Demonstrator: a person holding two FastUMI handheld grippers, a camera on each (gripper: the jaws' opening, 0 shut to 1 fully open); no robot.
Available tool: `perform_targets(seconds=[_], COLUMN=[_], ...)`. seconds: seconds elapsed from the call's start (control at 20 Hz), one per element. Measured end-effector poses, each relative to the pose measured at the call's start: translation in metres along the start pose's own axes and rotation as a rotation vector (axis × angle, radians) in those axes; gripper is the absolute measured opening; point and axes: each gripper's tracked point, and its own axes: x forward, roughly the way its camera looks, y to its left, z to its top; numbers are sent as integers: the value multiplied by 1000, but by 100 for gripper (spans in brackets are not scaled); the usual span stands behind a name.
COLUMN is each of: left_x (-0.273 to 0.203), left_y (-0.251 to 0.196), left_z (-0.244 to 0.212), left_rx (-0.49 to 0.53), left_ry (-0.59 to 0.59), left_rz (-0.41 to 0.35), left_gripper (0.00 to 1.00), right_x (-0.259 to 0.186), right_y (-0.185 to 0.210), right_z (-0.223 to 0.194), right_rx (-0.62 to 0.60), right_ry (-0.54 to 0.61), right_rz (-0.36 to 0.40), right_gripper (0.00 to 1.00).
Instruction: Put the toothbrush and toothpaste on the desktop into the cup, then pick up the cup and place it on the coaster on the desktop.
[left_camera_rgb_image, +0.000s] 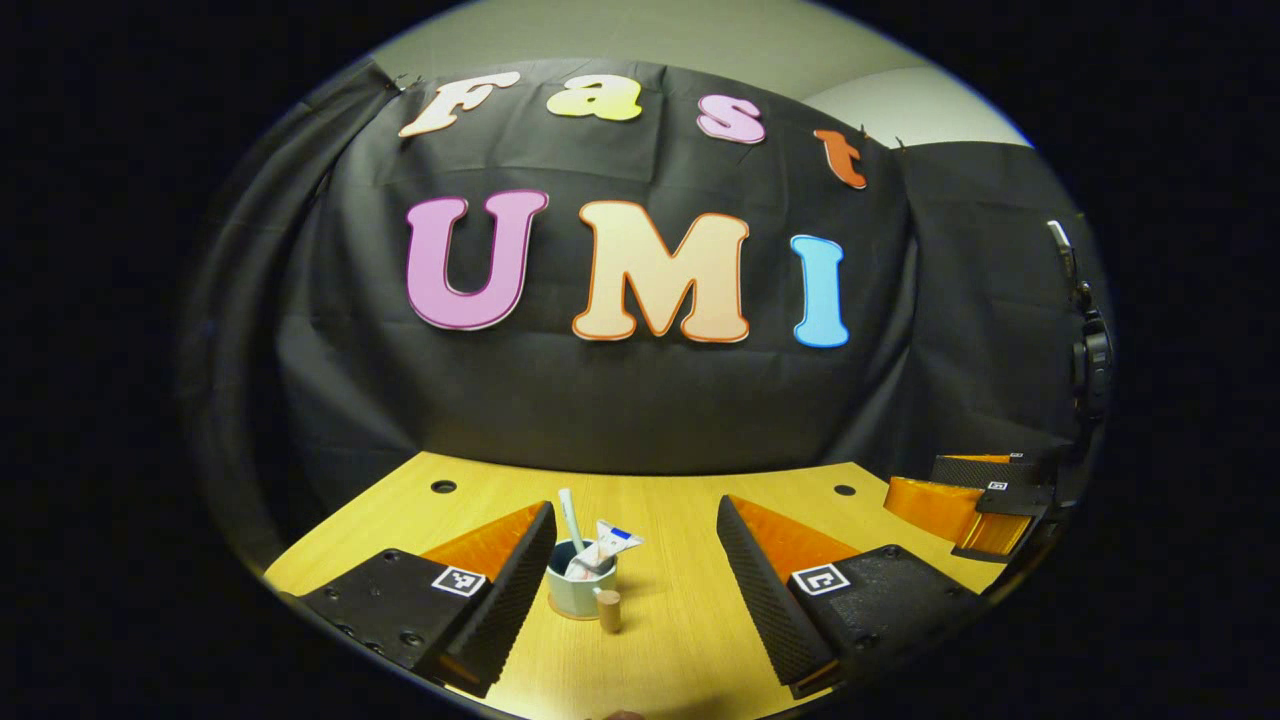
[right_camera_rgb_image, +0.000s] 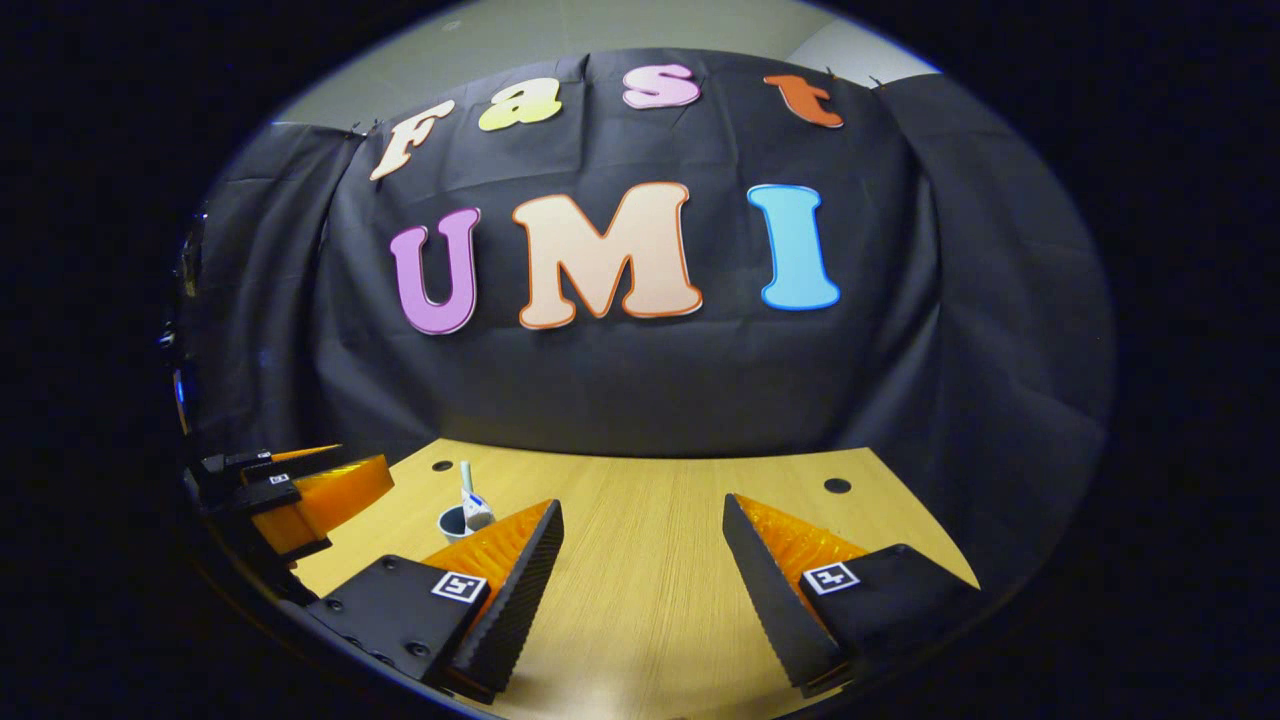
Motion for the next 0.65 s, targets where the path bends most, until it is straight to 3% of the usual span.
perform_targets(seconds=[0.65], left_x=[-37], left_y=[40], left_z=[35], left_rx=[22], left_ry=[-87], left_rz=[66], left_gripper=[94], right_x=[-31], right_y=[12], right_z=[30], right_rx=[57], right_ry=[-89], right_rz=[-69], right_gripper=[98])
